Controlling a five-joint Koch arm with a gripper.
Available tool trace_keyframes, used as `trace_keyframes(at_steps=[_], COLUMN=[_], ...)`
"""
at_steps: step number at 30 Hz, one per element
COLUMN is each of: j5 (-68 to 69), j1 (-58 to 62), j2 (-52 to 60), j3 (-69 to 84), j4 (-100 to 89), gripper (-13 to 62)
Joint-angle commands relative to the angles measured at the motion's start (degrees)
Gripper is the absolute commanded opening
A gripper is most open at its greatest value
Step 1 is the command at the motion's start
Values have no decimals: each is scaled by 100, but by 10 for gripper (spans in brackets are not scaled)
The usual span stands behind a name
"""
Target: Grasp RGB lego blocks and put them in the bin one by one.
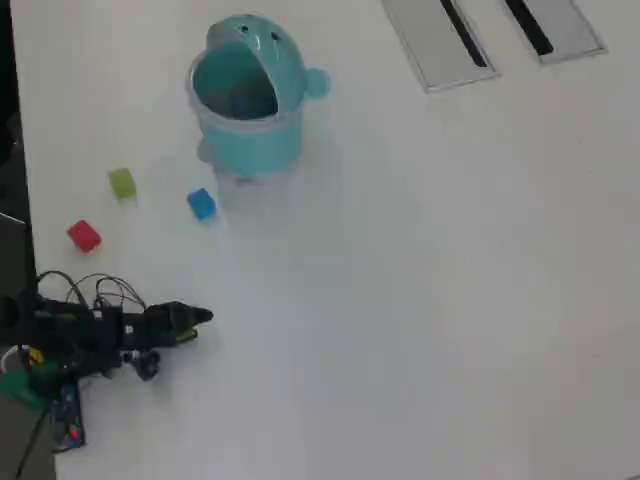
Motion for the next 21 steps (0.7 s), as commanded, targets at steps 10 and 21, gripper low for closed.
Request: trace_keyframes(at_steps=[10, 21], j5=[62, 70], j1=[-9, -62], j2=[281, 325], j3=[422, 404], j4=[316, -167], gripper=[345, 338])
